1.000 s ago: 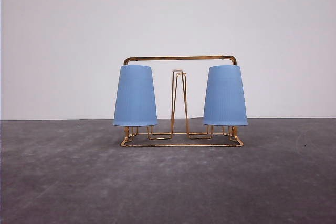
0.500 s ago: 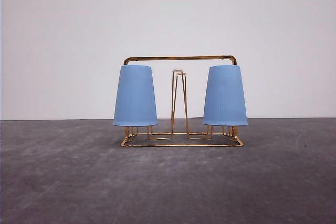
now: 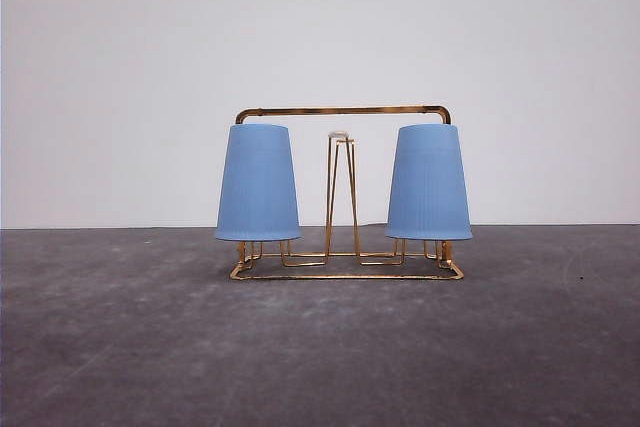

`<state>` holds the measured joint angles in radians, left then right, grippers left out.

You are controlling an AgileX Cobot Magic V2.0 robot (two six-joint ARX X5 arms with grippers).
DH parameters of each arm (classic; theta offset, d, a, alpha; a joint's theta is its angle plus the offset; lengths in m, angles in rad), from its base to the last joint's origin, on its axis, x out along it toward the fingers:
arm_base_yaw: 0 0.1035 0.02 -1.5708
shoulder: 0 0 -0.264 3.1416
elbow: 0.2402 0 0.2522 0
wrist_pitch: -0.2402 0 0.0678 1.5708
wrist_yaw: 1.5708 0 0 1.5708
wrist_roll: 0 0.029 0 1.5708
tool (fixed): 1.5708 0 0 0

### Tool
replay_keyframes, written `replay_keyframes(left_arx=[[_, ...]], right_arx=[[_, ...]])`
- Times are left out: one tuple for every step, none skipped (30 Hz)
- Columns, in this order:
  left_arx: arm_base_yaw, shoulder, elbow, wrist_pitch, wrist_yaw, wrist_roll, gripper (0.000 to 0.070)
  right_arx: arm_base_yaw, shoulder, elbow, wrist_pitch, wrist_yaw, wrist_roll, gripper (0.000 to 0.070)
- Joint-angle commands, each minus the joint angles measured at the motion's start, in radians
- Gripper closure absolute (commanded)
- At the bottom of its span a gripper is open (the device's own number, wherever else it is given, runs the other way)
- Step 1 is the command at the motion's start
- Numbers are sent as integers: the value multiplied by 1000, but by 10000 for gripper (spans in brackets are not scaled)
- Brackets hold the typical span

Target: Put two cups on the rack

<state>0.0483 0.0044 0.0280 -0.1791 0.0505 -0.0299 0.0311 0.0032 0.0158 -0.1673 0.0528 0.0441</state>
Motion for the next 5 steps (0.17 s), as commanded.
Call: replay_keyframes(left_arx=[[1, 0, -15, -7, -2, -2, 684], [1, 0, -15, -7, -2, -2, 684], [1, 0, -15, -7, -2, -2, 684], [1, 0, -15, -7, -2, -2, 684], [1, 0, -15, -7, -2, -2, 684]], right_arx=[[-2, 0, -4, 13, 0, -4, 683], [-2, 0, -4, 13, 0, -4, 683], [-2, 0, -4, 13, 0, -4, 683], [-2, 0, -4, 13, 0, -4, 683], [-2, 0, -4, 13, 0, -4, 683]])
